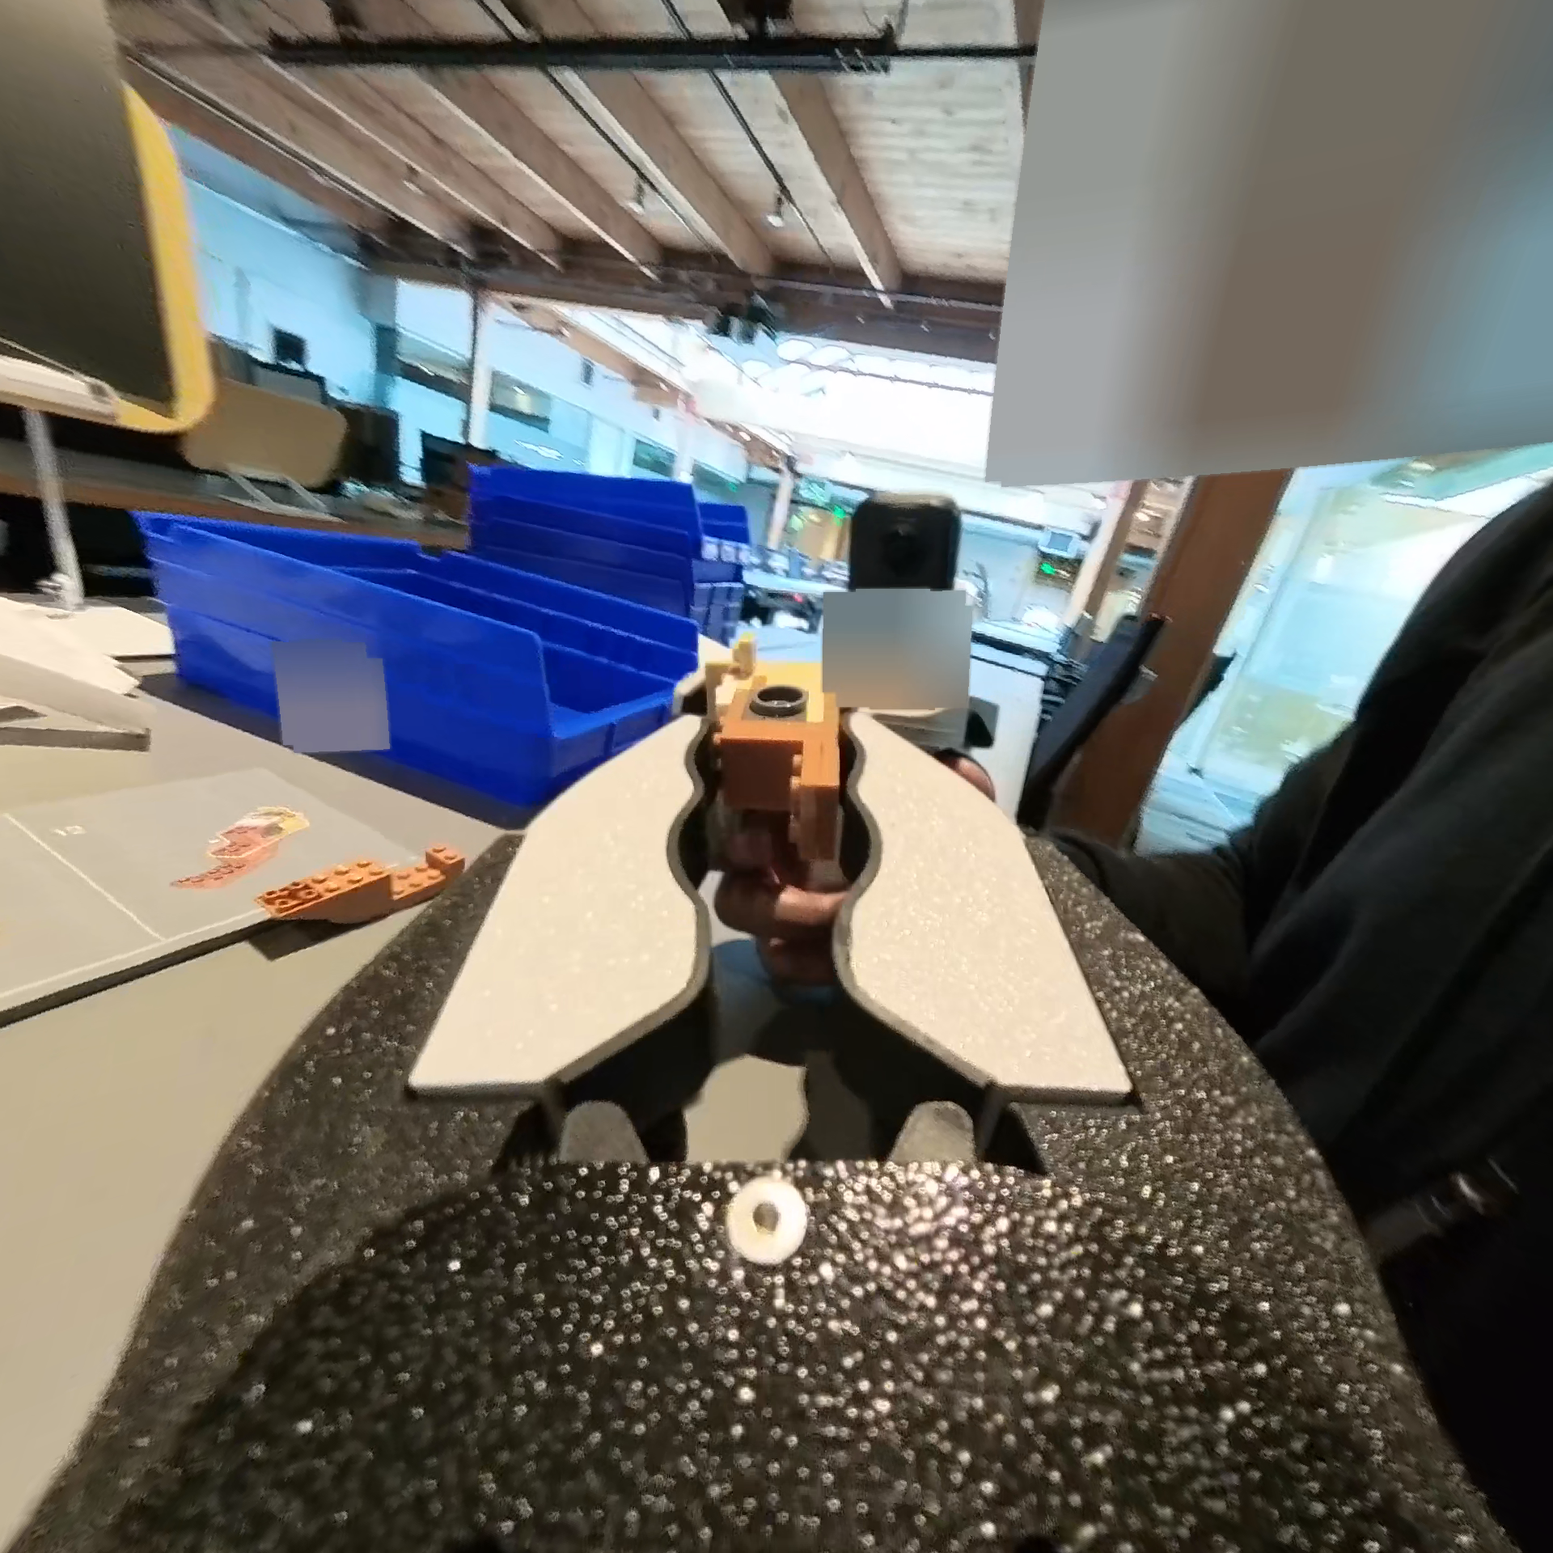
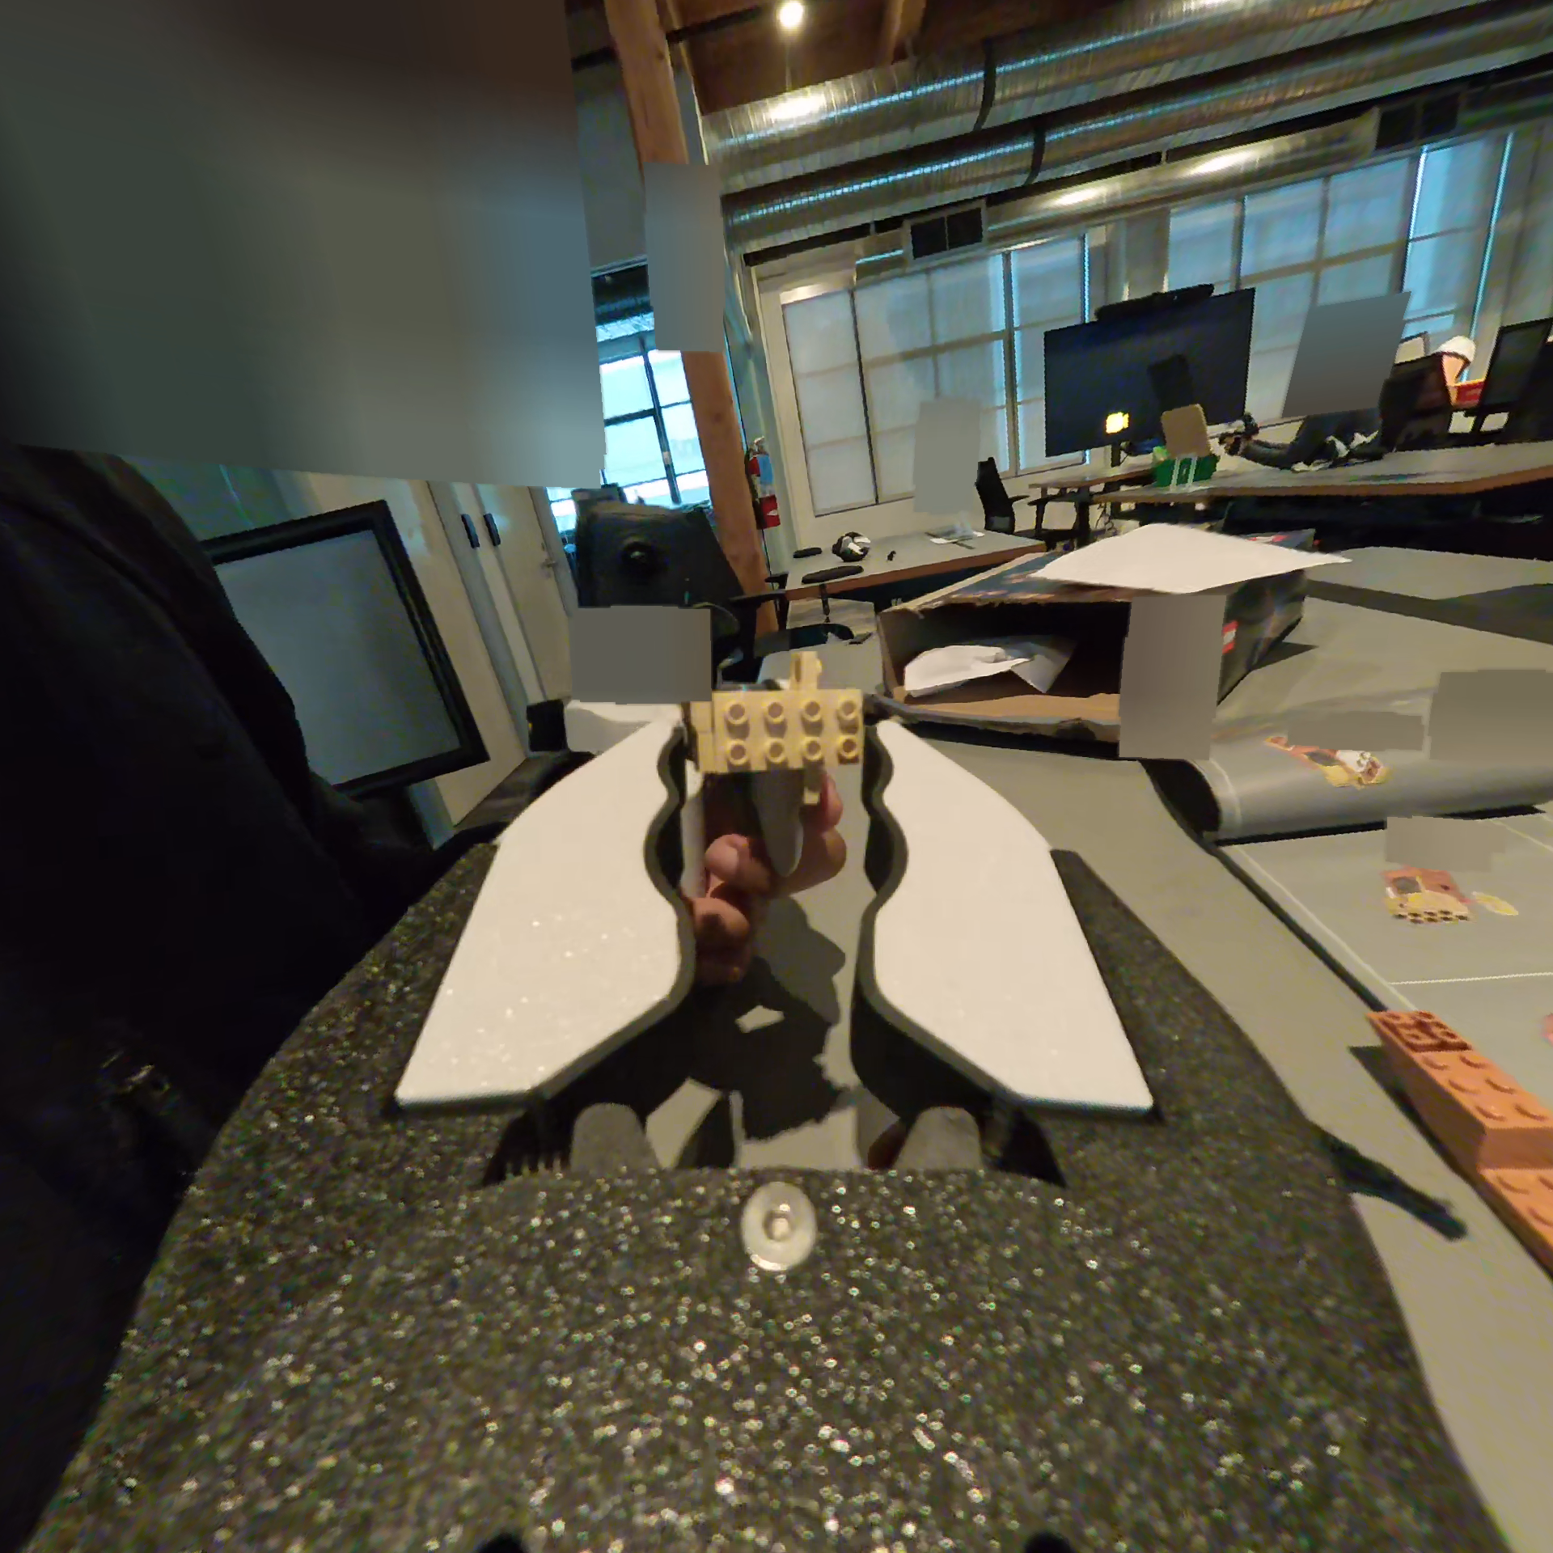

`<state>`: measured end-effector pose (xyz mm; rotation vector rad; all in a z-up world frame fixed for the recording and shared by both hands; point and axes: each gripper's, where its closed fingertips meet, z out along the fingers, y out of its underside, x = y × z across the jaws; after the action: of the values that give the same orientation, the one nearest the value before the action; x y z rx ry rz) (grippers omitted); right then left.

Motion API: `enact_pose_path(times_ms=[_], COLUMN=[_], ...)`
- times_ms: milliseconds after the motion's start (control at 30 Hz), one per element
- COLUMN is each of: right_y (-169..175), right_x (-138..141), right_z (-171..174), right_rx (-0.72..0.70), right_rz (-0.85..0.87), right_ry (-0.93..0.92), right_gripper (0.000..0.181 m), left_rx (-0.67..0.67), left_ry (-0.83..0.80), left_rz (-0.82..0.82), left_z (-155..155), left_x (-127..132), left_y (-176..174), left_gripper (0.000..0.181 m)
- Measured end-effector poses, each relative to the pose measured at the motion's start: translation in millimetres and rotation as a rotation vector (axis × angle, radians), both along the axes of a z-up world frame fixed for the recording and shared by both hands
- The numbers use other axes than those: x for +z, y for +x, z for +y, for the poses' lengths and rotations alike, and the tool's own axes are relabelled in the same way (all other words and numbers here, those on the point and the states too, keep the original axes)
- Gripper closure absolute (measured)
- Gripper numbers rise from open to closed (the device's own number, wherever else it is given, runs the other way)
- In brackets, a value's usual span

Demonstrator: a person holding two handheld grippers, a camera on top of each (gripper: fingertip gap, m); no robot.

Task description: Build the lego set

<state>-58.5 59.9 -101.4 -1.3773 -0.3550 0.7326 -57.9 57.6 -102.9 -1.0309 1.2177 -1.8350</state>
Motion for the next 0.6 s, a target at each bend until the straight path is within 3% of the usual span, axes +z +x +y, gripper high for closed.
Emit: enact_pose_path(times_ms=[133,333,600], right_y=[-3,-6,-12], right_x=[4,7,8], right_z=[-15,-35,-53], right_rx=[-0.013,-0.058,-0.089], right_rz=[0.023,-0.022,-0.049], right_ry=[0.022,0.048,0.073], right_gripper=[0.139,0.139,0.144], left_rx=[0.06,0.148,0.173], left_ry=[-0.025,0.077,0.158], left_rz=[-0.026,-0.041,-0.047], left_z=[-9,-28,-53], left_x=[3,0,-3], left_y=[-5,-12,-16], left_gripper=[0.155,0.155,0.155])
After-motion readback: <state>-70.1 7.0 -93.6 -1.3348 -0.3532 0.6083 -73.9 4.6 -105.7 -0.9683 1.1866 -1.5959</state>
